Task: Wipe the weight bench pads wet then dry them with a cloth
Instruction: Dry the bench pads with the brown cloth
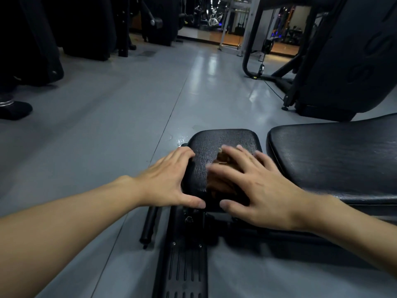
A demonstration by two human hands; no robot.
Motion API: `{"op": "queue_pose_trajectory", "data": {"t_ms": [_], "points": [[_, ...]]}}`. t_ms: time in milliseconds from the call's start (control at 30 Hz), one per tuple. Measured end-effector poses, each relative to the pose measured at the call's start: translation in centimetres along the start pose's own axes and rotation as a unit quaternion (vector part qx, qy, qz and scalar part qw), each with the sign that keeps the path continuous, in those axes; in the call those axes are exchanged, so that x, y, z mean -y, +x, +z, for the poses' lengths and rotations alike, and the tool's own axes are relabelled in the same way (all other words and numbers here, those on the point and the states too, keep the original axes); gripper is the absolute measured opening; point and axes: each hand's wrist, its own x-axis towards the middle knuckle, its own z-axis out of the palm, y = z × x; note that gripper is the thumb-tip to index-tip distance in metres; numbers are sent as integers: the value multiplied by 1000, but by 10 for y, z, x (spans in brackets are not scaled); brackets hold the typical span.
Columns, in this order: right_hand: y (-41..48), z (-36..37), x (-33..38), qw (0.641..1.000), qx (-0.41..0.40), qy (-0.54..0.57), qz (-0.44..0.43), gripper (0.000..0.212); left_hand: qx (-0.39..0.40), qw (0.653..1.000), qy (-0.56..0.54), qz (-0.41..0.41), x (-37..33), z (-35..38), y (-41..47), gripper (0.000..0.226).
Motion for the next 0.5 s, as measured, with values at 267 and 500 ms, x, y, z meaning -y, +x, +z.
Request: {"op": "queue_pose_trajectory", "data": {"t_ms": [267, 500], "points": [[65, 17, -20, 998, -33, 5, 55, 60, -22, 999, -32, -18, 3, 3, -2, 128], [170, 22, -46, 988, -42, 28, 149, 42, -43, 998, -45, -27, 2, 5, -3, 137]]}}
